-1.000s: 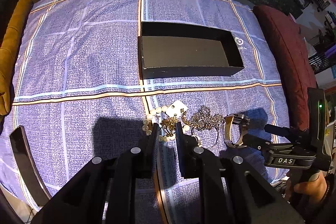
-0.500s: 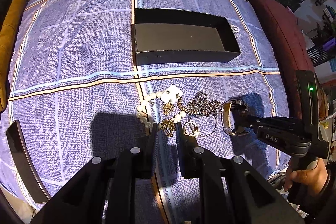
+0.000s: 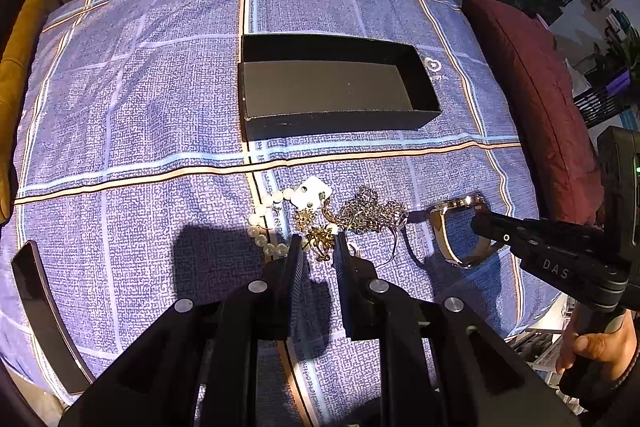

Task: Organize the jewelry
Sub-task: 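Carry brooch and watch into the black box and open both tools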

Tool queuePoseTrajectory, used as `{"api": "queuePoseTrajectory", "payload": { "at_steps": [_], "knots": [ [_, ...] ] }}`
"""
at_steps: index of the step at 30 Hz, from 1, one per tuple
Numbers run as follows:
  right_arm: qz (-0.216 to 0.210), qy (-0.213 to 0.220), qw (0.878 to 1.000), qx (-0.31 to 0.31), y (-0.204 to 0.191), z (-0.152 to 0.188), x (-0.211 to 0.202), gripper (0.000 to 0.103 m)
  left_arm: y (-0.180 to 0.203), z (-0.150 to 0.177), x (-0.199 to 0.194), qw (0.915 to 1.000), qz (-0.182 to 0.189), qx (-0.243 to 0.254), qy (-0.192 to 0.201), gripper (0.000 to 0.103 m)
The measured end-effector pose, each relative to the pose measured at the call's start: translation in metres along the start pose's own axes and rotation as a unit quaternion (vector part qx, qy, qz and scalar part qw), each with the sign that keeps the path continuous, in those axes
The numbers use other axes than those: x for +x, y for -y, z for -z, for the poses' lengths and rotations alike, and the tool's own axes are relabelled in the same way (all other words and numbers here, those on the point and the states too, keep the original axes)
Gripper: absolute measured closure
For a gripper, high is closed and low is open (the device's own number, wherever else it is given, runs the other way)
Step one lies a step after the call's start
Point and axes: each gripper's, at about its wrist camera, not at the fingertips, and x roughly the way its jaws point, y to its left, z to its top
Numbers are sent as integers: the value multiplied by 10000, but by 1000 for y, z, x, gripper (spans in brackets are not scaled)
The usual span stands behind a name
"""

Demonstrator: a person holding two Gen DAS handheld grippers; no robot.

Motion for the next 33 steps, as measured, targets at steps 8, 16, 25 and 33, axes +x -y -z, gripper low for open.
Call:
{"api": "queuePoseTrajectory", "payload": {
  "at_steps": [8, 16, 25, 33],
  "knots": [
    [-79, -217, 9997, 65, -2, 4, 14, 93, 3, 1, 7, 10000, 17, 8, -96, 87],
    [-202, 45, 9998, -16, -12, -22, -1, 93, 7, -16, 6, 9999, 106, 68, -11, 87],
    [-332, 460, 9983, -118, -27, -107, -14, 93, 11, -92, 8, 9990, 124, 51, 415, 87],
    [1, 32, 10000, -4, -16, -152, 36, 93, 4, -130, 65, 9998, -164, 50, -70, 87]
  ]
}}
